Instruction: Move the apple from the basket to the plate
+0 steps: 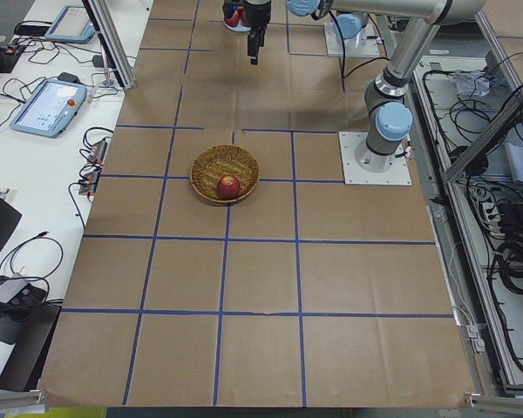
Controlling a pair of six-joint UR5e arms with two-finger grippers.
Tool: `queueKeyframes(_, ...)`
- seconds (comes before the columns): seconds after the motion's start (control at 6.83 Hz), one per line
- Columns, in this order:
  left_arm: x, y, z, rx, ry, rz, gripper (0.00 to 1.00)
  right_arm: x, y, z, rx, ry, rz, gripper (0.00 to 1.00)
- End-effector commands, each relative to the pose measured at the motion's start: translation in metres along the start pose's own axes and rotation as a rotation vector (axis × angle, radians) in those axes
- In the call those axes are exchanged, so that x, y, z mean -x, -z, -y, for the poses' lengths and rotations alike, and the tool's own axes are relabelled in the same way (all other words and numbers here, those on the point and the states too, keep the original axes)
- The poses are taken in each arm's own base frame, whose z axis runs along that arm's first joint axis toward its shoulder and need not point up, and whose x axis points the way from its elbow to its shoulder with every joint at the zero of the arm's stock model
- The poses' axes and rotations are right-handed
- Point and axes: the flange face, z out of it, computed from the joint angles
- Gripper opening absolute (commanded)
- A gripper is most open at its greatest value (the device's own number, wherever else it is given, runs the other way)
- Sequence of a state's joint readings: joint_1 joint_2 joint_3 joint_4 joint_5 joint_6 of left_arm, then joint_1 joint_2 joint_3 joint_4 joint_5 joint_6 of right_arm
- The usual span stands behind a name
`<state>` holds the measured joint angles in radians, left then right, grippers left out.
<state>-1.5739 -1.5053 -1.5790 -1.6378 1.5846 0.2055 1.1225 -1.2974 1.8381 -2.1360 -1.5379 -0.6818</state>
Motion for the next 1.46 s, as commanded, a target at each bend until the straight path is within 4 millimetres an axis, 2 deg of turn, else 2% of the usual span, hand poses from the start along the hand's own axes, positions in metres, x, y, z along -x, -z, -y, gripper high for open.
queueKeyframes(0.0, 0.0, -0.001, 0.0, 0.003, 0.0, -0.001, 0.99, -0.006, 0.0, -0.002, 0.0, -0.006, -0.001, 1.0)
queueKeyframes(0.15, 0.0, 0.0, 0.0, 0.0, 0.0, 0.0, 0.99, -0.006, 0.002, -0.002, 0.0, -0.005, -0.003, 1.0)
queueKeyframes(0.44, 0.0, 0.002, 0.001, -0.003, 0.0, 0.001, 0.99, -0.007, 0.018, -0.003, -0.004, -0.006, -0.038, 1.0)
queueKeyframes(0.73, 0.0, 0.003, 0.0, -0.005, 0.0, 0.001, 0.99, 0.02, 0.078, -0.003, -0.064, 0.002, -0.061, 1.0)
queueKeyframes(0.88, 0.0, 0.003, 0.0, -0.005, 0.0, 0.001, 0.99, 0.048, 0.107, 0.009, -0.064, 0.028, -0.031, 1.0)
queueKeyframes(1.02, 0.0, 0.003, 0.0, -0.005, -0.001, 0.001, 0.99, 0.077, 0.145, 0.021, -0.037, -0.012, -0.007, 1.0)
queueKeyframes(1.17, 0.0, 0.003, 0.0, -0.005, 0.0, 0.001, 0.99, 0.114, 0.181, 0.026, 0.014, -0.083, 0.019, 1.0)
queueKeyframes(1.32, 0.0, 0.003, 0.0, -0.004, 0.0, -0.001, 0.99, 0.157, 0.204, 0.027, 0.051, -0.158, 0.025, 1.0)
